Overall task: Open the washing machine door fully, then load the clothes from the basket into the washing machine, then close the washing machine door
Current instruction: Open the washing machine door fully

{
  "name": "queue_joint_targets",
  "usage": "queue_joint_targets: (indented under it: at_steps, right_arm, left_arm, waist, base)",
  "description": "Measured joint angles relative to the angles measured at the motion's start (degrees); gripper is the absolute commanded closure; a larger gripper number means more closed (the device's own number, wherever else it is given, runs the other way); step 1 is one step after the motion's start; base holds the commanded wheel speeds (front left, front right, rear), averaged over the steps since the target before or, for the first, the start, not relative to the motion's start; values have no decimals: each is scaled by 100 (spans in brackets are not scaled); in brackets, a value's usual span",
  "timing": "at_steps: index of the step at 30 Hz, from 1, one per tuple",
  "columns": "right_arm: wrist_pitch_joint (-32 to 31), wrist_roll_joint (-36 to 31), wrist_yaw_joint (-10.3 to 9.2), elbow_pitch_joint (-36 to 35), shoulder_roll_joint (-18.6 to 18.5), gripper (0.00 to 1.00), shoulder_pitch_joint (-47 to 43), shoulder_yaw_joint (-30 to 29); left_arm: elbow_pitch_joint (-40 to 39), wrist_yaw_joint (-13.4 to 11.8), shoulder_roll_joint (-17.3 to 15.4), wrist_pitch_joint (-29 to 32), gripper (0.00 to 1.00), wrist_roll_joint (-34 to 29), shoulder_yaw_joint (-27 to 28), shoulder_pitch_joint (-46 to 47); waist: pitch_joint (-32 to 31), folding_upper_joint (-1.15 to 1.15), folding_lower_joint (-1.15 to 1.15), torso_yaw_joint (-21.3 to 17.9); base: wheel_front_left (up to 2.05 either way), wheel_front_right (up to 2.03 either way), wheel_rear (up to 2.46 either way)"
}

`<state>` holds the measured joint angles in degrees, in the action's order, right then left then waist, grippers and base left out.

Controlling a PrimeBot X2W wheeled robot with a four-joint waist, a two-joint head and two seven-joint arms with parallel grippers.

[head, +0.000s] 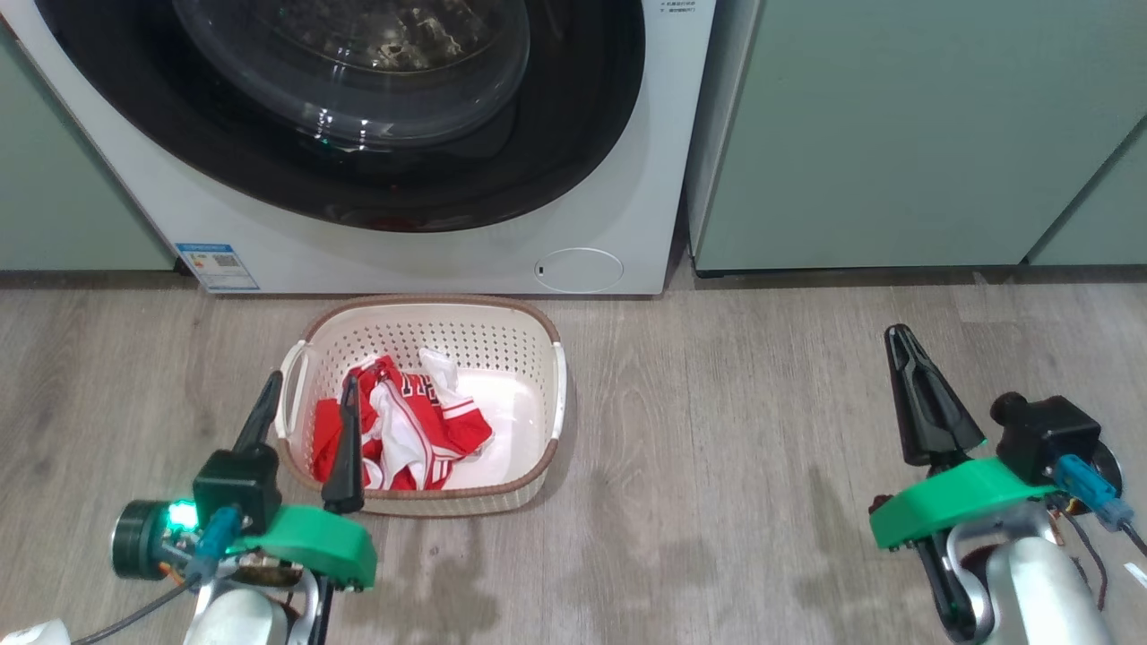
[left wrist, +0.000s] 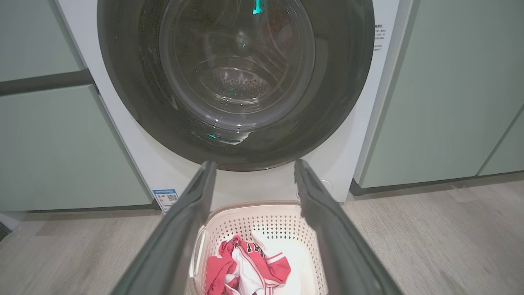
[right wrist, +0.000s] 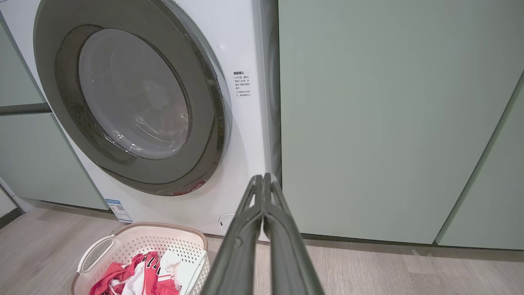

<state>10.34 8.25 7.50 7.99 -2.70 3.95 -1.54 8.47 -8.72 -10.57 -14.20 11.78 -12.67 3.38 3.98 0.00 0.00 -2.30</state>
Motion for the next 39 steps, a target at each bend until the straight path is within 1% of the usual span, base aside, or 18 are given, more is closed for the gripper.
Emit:
queue_joint_targets:
  at_steps: [5, 6, 8, 11, 12, 17, 19, 21, 22, 25, 28, 34, 39]
  right_arm:
    - [13, 202, 0, -18, -1, 100, 0, 90]
    - [74, 342, 0, -67, -1, 100, 0, 166]
    - [164, 839, 0, -204, 0, 100, 3, 313]
    - [249, 1893, 0, -408, 1, 100, 10, 428]
    - [291, 2377, 0, -432, 1, 100, 18, 428]
    - [286, 4501, 0, -379, 1, 100, 64, 408]
    - [209, 5248, -1, -303, 1, 100, 162, 375]
    - [74, 5856, -1, -235, 0, 100, 285, 331]
    - [74, 5856, -1, -235, 0, 100, 285, 331]
    - [-111, 6555, -1, -126, 0, 100, 450, 246]
    - [-313, 6942, -1, -11, 0, 100, 591, 157]
    - [-624, 7253, -2, 254, -32, 100, 1045, 33]
    - [-860, 7441, -2, 689, -160, 100, 1792, -121]
  left_arm:
    - [-2, -12, -1, 0, 0, 0, -3, 0]
    - [-5, -12, -3, 0, 0, 0, -3, 0]
    - [-11, -15, -7, 0, 0, 1, -4, 0]
    - [-37, -54, -18, 0, 0, 53, -2, 0]
    - [-44, -55, -20, 0, 0, 64, -2, 0]
    - [-124, -55, -24, -1, 0, 85, -3, 2]
    - [-160, -57, -26, -1, 0, 85, -5, 11]
    - [-197, -64, -27, 0, 0, 85, -10, 30]
    - [-197, -64, -27, 0, 0, 85, -10, 30]
    - [-236, -101, -31, -1, 0, 85, -13, 93]
    - [-321, -108, -36, 0, 0, 83, -19, 157]
    - [-470, -114, -48, 0, 0, 83, -27, 331]
    - [-620, -113, -45, 0, 0, 81, -67, 648]
  waist:
    - [-6, 0, 0, 10]
    - [-5, 0, 0, 13]
    - [-4, 0, 0, 15]
    - [5, 0, 0, 12]
    - [12, 0, 0, 11]
    - [62, 0, 0, 14]
    - [99, 0, 0, 20]
    - [146, 0, 0, 30]
    - [146, 0, 0, 30]
    - [232, 0, 0, 48]
    - [339, 0, 0, 66]
    - [662, 0, 0, 102]
    - [1032, 0, 1, 159]
  base:
    - [0, 0, 0]
    - [0, 0, 0]
    - [0, 0, 0]
    - [0, 0, 0]
    - [0, 0, 0]
    - [0, 0, 0]
    - [0, 0, 0]
    - [0, 0, 0]
    - [0, 0, 0]
    - [0, 0, 0]
    - [0, 0, 0]
    - [0, 0, 0]
    - [0, 0, 0]
